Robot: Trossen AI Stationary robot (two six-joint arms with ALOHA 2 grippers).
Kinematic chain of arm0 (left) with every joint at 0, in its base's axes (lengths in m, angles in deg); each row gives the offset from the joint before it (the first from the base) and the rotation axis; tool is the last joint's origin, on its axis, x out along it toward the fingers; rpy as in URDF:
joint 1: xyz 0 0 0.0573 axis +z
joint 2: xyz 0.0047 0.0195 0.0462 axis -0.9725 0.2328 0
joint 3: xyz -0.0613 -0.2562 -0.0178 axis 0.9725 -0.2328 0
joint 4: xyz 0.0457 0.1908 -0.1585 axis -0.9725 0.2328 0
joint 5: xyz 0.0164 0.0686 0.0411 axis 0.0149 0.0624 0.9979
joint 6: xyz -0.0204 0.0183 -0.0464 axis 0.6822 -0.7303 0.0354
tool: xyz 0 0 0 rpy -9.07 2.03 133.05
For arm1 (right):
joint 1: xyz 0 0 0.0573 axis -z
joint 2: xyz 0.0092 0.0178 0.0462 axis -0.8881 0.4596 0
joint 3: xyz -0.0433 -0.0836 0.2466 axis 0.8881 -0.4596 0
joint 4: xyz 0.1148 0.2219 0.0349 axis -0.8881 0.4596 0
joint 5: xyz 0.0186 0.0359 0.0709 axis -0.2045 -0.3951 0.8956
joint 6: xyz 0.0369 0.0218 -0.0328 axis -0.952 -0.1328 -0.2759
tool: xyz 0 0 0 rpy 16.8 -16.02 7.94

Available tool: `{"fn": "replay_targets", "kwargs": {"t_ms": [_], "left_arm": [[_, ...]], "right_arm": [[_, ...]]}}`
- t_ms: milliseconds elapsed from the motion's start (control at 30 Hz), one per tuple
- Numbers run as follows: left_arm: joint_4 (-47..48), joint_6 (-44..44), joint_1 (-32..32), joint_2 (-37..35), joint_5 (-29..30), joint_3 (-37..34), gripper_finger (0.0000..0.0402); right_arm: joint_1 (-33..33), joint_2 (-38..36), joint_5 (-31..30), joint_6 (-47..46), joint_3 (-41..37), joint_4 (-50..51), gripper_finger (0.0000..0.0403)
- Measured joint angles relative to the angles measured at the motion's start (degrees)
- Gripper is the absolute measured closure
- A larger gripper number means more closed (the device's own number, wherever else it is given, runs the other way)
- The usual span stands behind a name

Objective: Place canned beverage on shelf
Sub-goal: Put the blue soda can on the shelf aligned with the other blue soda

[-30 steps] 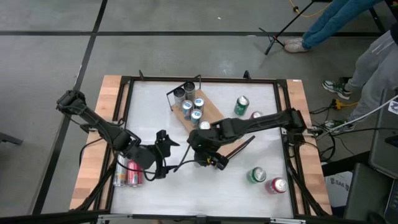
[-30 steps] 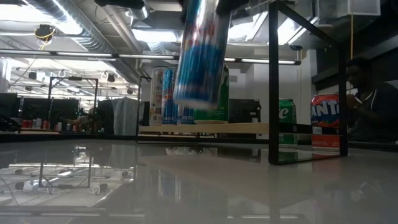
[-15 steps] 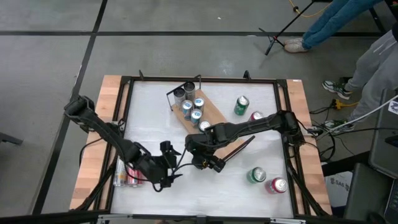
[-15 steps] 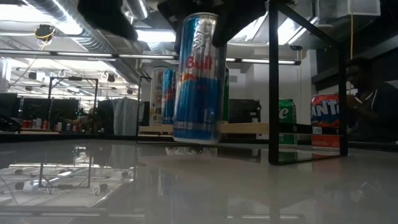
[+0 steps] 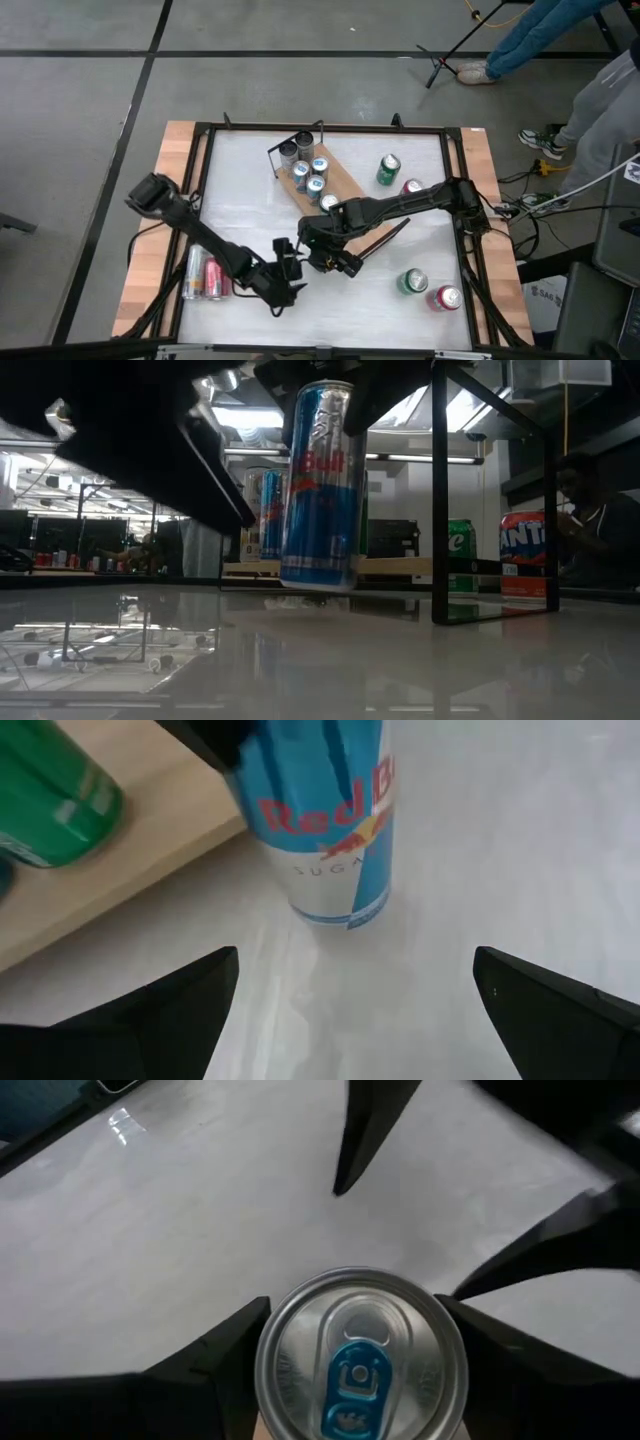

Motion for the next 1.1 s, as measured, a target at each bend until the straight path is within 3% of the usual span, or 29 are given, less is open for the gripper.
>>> {"fn": "replay_targets", "kwargs": {"t_ms": [533, 1100], "left_arm": [[-3.2, -0.6, 1.7, 3.3, 0.0, 0.0, 0.0007], [3.9, 3.3, -2.9, 1.7, 0.1, 0.0, 0.0007]], "right_arm": [[0.0, 0.9, -0.5, -3.8, 0.0, -3.6, 0.0153], [0.0, 1.2, -3.3, -9.4, -1.0, -6.6, 0.0152]]}}
